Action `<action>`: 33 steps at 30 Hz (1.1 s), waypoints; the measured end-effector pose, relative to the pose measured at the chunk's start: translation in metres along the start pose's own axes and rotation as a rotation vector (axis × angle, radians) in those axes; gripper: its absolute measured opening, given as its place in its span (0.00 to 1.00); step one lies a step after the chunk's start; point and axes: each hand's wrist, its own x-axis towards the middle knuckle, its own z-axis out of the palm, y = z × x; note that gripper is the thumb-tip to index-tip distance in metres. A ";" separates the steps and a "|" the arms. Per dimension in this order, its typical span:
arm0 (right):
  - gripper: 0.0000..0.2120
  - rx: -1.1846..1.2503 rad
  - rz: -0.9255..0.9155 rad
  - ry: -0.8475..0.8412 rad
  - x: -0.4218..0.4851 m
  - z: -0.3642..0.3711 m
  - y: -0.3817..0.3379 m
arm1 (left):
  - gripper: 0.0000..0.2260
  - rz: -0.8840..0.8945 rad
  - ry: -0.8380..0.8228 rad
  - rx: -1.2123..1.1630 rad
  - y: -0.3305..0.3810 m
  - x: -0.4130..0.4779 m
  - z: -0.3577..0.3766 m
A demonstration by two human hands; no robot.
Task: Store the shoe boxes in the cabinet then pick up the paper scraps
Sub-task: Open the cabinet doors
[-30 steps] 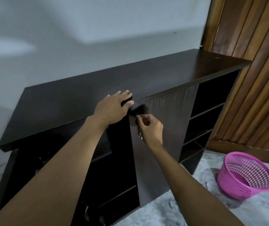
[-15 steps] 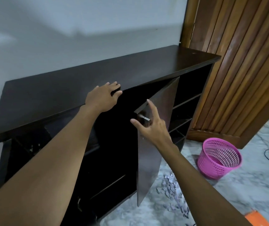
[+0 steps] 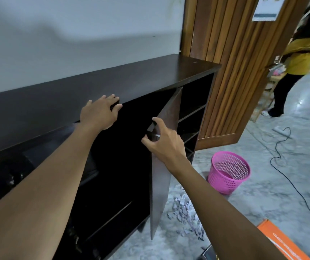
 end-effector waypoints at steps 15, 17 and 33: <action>0.17 -0.353 0.091 0.442 -0.035 -0.073 0.067 | 0.19 0.019 -0.099 0.082 0.041 0.021 0.005; 0.17 -0.448 0.167 0.436 -0.032 -0.084 0.073 | 0.20 0.055 -0.113 0.073 0.053 0.029 0.010; 0.44 -0.745 0.375 0.279 0.017 -0.107 0.149 | 0.21 0.228 -0.069 0.071 0.107 0.076 0.048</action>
